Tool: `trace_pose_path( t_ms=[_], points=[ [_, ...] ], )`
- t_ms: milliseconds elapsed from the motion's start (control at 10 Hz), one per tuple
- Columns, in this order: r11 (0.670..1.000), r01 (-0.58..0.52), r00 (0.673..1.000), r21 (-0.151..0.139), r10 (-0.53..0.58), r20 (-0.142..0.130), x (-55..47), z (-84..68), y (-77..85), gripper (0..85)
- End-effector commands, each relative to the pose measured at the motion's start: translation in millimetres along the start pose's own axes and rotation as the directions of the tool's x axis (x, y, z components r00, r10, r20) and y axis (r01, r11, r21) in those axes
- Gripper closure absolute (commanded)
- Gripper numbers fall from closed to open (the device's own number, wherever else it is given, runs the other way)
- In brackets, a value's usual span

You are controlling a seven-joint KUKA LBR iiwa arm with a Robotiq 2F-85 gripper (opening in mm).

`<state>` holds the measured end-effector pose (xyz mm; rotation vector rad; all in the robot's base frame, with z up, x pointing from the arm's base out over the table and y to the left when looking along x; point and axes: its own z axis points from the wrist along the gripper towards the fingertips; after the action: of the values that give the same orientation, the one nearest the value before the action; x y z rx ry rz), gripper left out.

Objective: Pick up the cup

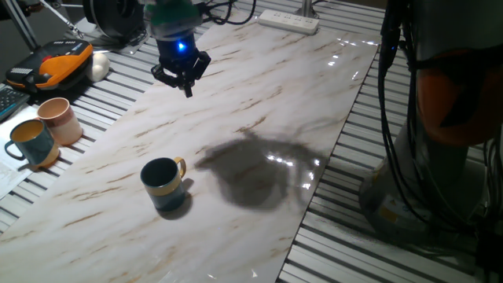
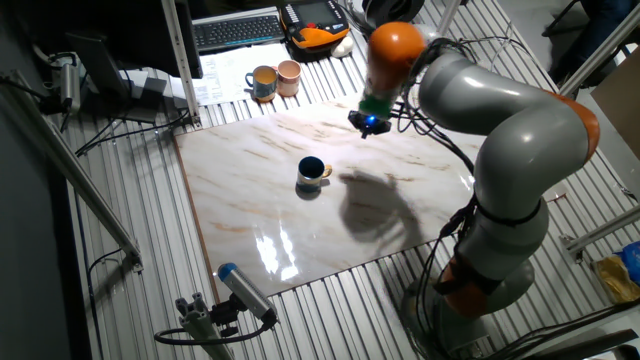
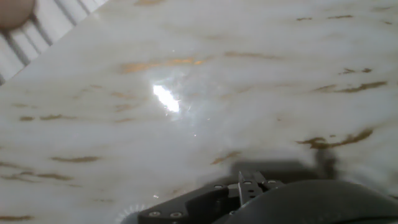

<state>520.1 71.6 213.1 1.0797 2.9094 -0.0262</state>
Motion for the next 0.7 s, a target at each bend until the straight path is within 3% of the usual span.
trace_pose_path(
  t_ms=[0,100,200,300,500,600],
  points=[
    [0.847,-0.532,0.847,-0.005,0.531,-0.021,0.8,0.3,-0.5,85.0],
    [0.847,-0.526,0.85,-0.076,0.52,-0.082,1.7,0.6,-0.9,85.0],
    [0.834,-0.546,0.838,-0.085,0.54,-0.084,2.5,0.8,-0.8,85.0],
    [0.843,-0.533,0.846,-0.075,0.528,-0.074,4.2,2.0,-1.2,85.0],
    [0.836,-0.549,0.836,-0.006,0.548,-0.033,7.3,3.5,0.4,85.0],
    [0.816,-0.578,0.815,-0.007,0.577,-0.042,7.2,3.6,0.3,85.0]
  ],
)
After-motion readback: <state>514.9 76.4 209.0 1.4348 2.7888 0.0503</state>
